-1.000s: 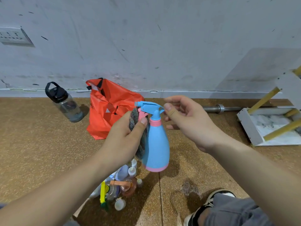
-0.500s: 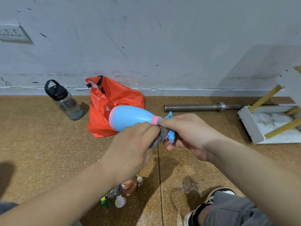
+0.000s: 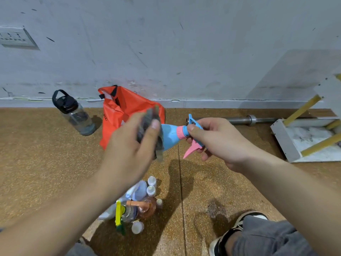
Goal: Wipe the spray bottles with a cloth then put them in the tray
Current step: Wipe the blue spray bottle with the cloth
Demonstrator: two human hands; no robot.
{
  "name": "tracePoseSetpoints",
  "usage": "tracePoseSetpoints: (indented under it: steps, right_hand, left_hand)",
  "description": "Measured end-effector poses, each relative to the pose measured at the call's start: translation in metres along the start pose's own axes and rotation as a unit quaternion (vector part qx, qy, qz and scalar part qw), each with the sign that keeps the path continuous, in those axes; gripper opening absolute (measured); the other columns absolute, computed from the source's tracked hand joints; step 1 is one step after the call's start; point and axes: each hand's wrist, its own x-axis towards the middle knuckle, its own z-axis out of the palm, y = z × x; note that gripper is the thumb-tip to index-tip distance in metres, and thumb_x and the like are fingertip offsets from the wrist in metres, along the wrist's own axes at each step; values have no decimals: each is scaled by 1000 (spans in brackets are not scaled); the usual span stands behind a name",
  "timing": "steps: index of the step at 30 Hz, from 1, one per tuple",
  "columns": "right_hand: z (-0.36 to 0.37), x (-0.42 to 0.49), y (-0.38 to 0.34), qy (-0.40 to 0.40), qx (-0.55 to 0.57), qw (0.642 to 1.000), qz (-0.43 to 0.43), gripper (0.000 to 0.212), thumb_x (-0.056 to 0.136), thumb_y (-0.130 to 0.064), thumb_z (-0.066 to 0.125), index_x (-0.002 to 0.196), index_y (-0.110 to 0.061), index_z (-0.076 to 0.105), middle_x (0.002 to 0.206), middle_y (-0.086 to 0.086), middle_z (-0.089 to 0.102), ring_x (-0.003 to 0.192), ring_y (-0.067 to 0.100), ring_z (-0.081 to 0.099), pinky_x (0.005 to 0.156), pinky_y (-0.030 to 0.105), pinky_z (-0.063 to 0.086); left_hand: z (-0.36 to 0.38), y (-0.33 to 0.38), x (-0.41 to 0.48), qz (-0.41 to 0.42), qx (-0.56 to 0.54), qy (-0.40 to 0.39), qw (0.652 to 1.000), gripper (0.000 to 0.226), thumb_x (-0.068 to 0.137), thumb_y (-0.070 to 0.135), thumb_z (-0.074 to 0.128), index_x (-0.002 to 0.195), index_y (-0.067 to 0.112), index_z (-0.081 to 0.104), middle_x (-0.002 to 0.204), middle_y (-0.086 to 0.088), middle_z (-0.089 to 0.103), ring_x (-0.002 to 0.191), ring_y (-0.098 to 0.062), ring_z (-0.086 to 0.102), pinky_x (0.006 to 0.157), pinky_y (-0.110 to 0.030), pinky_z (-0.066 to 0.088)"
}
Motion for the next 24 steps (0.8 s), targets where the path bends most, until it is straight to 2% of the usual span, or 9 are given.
tracePoseSetpoints:
  steps: [3,5,7,11,15,17,19,21,24]
  right_hand:
    - [9,-1,1,7,-16,1000,-25,30,104,-31,58,91,-8,71,75,15,71,54,16,58,52,33,52]
    - [12,-2,3,25,-39,998,-29,35,104,-36,56,91,-5,68,63,9,66,47,19,58,52,37,52]
    - [13,-5,5,29,-54,998,-33,38,104,-39,55,91,-4,65,61,15,64,47,23,56,54,40,51]
    - [10,-9,0,23,-2,999,-37,32,106,-31,54,92,-5,67,75,16,71,53,22,55,48,33,49]
    - [5,-8,2,39,-28,998,-34,34,105,-30,53,83,-9,67,65,7,71,46,23,53,50,35,46]
    - [4,-7,4,43,-39,998,-18,35,105,-31,53,80,-11,66,62,2,69,44,25,51,50,35,45]
    - [6,-7,6,34,-38,999,-5,36,105,-31,52,80,-11,67,63,3,70,44,24,50,50,34,45]
    - [9,-7,7,25,-45,999,0,37,105,-31,51,79,-11,67,62,4,69,44,23,50,50,32,44]
    - [10,-7,7,18,-53,998,-7,37,106,-32,51,78,-12,65,61,0,68,46,23,50,49,33,43]
  left_hand:
    - [18,-8,-17,133,143,-102,975,41,103,41,48,126,12,65,112,-3,73,106,-25,66,94,-41,48]
    - [28,-14,-26,178,220,-162,945,61,105,45,43,147,2,53,151,-14,55,142,-27,49,119,-43,34]
    - [30,-22,-25,208,255,-183,926,64,107,43,41,154,0,43,162,-15,41,152,-29,37,125,-47,27]
    - [28,-49,-3,220,252,-132,933,50,106,33,45,142,-1,54,144,-16,56,135,-35,52,115,-48,39]
    - [36,-64,10,-60,45,-79,994,29,111,37,36,97,20,56,93,-2,62,89,-19,59,80,-37,45]
    - [42,-62,8,-181,-63,-82,978,35,112,35,38,91,15,57,78,2,65,74,-13,62,72,-33,47]
    - [45,-48,-2,-42,66,-96,992,32,111,33,37,98,15,60,89,1,68,87,-20,65,80,-37,48]
    - [50,-36,-14,153,183,-118,964,40,108,33,39,128,8,63,125,-7,65,118,-28,59,103,-41,45]
    - [45,-45,-5,247,168,-156,942,48,107,32,43,142,1,56,142,-11,58,131,-30,54,112,-41,41]
